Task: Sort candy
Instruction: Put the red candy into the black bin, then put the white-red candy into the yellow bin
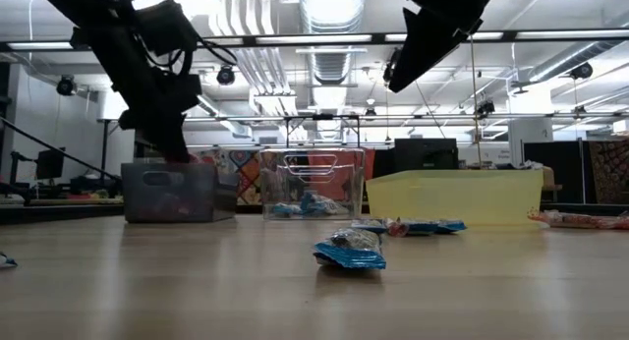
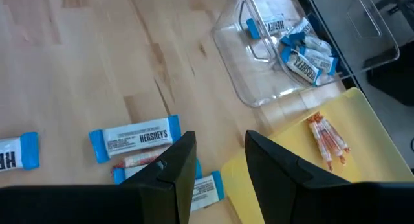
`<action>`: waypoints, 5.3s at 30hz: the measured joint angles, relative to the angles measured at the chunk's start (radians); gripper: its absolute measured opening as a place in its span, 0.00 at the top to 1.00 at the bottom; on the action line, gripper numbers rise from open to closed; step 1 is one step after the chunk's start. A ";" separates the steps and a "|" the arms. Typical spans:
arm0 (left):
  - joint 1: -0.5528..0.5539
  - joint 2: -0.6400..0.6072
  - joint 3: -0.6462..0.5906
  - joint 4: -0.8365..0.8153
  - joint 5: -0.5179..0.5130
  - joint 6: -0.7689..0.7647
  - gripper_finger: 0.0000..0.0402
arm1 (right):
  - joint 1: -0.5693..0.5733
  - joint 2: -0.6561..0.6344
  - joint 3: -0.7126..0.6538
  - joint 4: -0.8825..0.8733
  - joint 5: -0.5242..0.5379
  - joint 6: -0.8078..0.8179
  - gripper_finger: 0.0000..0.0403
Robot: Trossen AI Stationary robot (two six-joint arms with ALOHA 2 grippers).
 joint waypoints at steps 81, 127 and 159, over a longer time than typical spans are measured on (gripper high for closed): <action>-0.505 -0.096 0.000 0.383 -0.111 0.052 0.69 | 0.180 0.001 -0.249 0.124 -0.794 0.938 0.69; -0.505 -0.048 0.000 0.427 -0.108 0.053 0.69 | -0.088 0.120 0.194 -0.328 -0.489 0.103 0.98; -0.505 -0.047 0.000 0.427 -0.108 0.056 0.69 | -0.864 0.117 -0.132 0.129 -0.578 -1.117 0.98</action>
